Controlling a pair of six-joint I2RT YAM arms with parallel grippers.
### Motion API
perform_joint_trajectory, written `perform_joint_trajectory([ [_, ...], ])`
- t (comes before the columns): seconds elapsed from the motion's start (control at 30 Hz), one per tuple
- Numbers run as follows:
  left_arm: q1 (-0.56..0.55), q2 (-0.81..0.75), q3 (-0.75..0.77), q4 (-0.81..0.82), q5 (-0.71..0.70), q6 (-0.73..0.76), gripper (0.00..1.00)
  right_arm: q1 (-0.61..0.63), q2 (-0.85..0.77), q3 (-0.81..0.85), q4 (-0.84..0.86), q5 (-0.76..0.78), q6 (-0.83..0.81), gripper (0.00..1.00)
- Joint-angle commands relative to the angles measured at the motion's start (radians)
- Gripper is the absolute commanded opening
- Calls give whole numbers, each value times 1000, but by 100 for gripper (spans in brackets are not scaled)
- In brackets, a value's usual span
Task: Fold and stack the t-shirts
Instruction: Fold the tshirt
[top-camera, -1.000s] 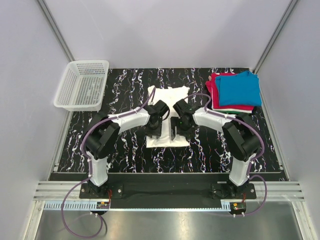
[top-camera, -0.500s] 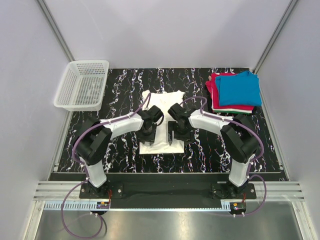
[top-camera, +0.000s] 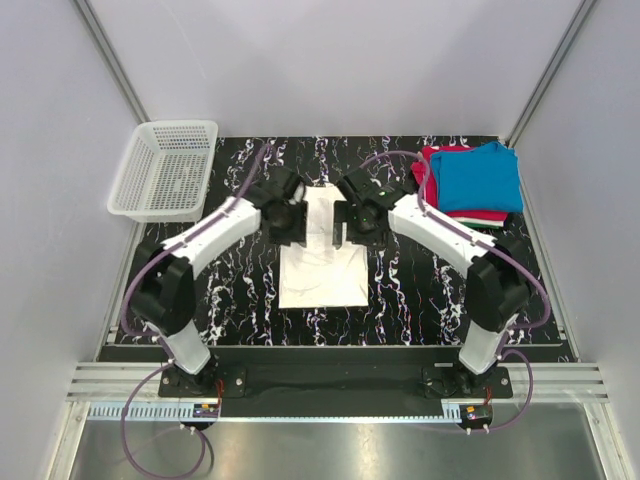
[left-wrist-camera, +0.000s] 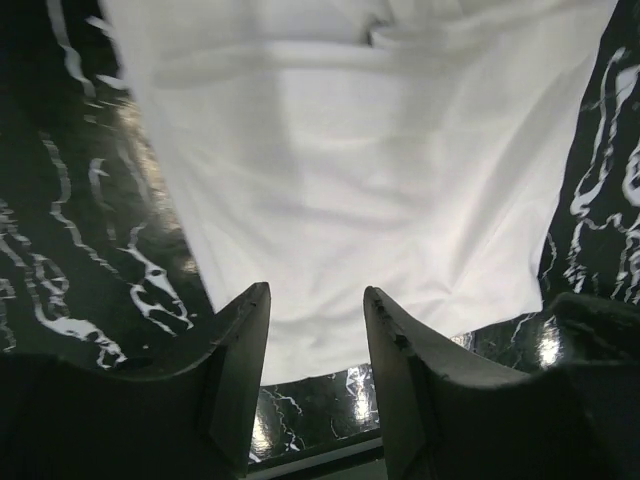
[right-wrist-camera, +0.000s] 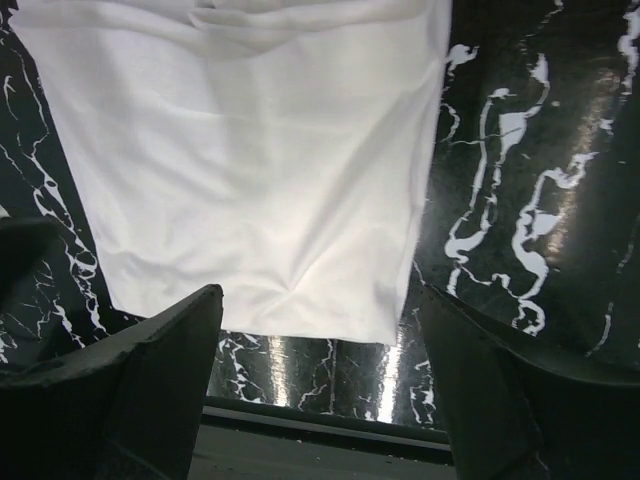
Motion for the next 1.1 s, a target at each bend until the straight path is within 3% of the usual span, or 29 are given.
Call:
perform_joint_trajectory([
  [0.0,123,-144,-40,-39,70,33,48,-34,-107,-56,-45,53,-41,87],
  [0.07,155,-183,-101,-31,61,35,49,-53,-156,-139,0,30,-70,87],
  [0.27,215,-313,-362,88,257,-48,50,-179,-307,-375,181,-190,-110,89],
  [0.5,215,-266,-394,159,352,-45,52,-188,-255,-453,288,-352,-159,90],
  [0.77,231,-205,-471,252,417,-106,54,-188,-192,-492,373,-429,-162,90],
  [1.07,234,-177,-522,236,362,-131,55,-189,-147,-549,415,-458,-173,91],
])
